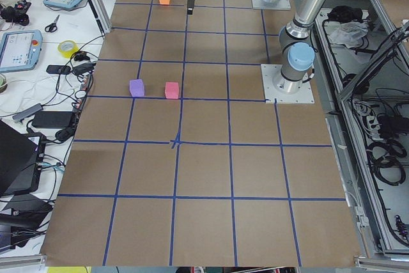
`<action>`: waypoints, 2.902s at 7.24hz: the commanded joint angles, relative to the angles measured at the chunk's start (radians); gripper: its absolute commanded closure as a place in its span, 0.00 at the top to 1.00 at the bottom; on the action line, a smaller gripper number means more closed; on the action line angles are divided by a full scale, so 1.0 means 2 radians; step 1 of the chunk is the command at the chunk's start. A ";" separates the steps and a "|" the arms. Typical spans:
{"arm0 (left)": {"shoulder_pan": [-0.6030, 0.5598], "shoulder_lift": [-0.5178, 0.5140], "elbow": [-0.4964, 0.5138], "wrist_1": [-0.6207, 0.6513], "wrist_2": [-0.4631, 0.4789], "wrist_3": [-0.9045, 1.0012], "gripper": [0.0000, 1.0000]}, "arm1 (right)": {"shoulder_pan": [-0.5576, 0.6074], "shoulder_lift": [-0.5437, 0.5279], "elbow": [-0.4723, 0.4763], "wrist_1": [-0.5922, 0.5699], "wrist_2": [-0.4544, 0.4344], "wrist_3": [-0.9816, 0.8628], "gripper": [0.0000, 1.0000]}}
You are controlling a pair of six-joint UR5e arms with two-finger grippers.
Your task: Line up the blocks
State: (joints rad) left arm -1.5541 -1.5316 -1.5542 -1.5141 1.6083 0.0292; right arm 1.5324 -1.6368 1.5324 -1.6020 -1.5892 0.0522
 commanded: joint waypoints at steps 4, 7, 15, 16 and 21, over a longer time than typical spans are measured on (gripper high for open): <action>0.000 0.000 -0.001 0.000 0.000 0.000 1.00 | 0.000 0.000 0.001 0.001 0.001 0.001 1.00; -0.001 0.000 -0.001 0.000 0.000 0.000 1.00 | 0.000 0.001 -0.003 0.000 0.000 0.001 1.00; -0.001 0.000 -0.001 0.000 0.000 -0.001 1.00 | -0.007 0.227 -0.033 -0.188 0.000 -0.038 1.00; 0.000 0.000 -0.001 0.000 0.000 -0.001 1.00 | -0.006 0.251 -0.032 -0.207 -0.005 -0.039 1.00; 0.000 0.000 -0.001 0.000 0.000 0.000 1.00 | -0.006 0.342 -0.022 -0.277 -0.005 -0.041 1.00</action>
State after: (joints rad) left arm -1.5540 -1.5311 -1.5555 -1.5140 1.6084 0.0279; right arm 1.5197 -0.9863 1.4833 -2.1214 -1.5984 -0.0267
